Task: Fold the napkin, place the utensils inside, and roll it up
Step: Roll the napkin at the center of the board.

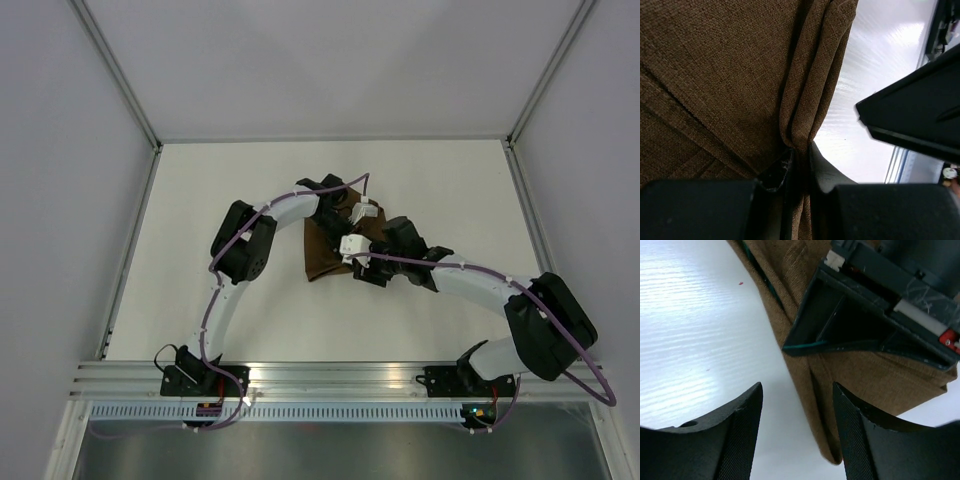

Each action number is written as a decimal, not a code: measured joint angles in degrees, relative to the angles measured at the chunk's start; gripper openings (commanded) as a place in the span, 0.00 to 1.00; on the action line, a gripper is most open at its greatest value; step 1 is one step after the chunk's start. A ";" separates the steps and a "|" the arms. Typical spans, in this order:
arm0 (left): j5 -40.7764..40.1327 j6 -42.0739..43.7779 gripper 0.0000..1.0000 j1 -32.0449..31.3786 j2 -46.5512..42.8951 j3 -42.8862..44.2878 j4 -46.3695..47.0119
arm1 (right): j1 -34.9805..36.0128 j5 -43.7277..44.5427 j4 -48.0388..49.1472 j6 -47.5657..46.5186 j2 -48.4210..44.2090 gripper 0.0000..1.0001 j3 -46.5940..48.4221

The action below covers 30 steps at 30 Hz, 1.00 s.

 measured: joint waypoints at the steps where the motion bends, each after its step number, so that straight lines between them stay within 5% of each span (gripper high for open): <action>1: 0.50 0.00 0.02 0.00 0.44 0.55 -0.81 | 0.57 0.81 0.87 -0.39 0.59 0.64 -0.07; 15: 4.63 0.26 0.02 0.48 4.44 4.70 -8.48 | 4.52 7.17 6.14 -4.13 9.27 0.62 0.31; 22: 5.33 0.74 0.03 0.81 4.94 5.11 -10.01 | 5.09 7.26 5.68 -5.20 10.97 0.36 1.46; 30: 6.01 1.49 0.31 1.81 4.96 5.42 -10.40 | 5.18 6.05 1.36 -5.95 12.41 0.22 4.20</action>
